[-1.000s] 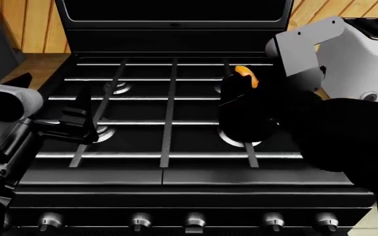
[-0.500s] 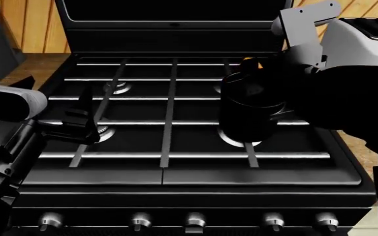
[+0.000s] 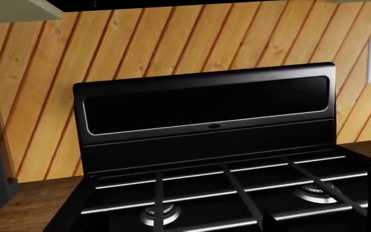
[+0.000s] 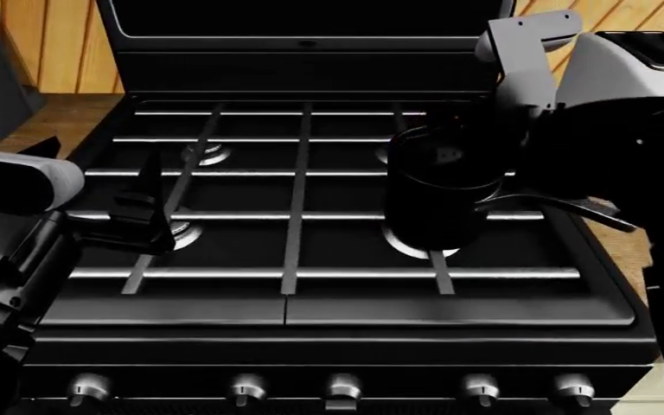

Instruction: Frozen meat rests on a plate on the counter. Retrieve the meat and place it in a pot on a burner. Then turn the burner on.

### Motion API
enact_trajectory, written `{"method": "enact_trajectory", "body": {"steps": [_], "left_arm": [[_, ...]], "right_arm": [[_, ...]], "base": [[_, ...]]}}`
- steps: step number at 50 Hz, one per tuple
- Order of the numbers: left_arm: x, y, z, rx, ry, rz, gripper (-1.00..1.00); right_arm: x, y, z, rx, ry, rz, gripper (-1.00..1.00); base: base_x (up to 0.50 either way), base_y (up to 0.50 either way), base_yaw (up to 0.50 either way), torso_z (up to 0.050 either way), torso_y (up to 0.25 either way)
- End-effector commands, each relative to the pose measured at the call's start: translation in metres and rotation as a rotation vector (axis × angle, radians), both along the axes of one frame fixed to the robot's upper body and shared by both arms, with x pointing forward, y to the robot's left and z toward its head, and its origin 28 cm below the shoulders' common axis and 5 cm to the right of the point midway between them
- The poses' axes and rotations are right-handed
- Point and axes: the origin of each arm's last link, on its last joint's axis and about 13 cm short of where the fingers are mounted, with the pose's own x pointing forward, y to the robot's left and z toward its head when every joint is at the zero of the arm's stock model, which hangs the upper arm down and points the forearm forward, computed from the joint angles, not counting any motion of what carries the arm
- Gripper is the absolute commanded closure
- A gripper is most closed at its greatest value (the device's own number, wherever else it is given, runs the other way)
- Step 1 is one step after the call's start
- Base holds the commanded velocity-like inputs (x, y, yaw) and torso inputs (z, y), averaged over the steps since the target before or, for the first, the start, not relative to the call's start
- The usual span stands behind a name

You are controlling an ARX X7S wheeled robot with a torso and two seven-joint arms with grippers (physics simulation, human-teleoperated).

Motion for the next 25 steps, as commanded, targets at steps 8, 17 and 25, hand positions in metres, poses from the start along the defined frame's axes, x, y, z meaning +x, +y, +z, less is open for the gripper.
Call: {"method": "enact_trajectory", "body": {"steps": [8, 17, 25], "left_arm": [[-0.0028, 0.0007, 0.0005, -0.002, 0.0, 0.01, -1.0], [-0.0015, 0.0014, -0.0008, -0.003, 0.0, 0.013, -1.0], [-0.0023, 0.0013, -0.0004, -0.002, -0.002, 0.014, -1.0]], "right_arm": [[0.0117, -0.005, -0.0019, -0.011, 0.028, -0.025, 1.0], [0.0124, -0.004, -0.0045, -0.014, 0.038, -0.019, 1.0], [0.0104, -0.0047, -0.0032, -0.019, 0.039, -0.019, -1.0]], "base": [[0.0, 0.0, 0.0, 0.0, 0.0], [0.0, 0.0, 0.0, 0.0, 0.0], [0.0, 0.0, 0.0, 0.0, 0.0]]}}
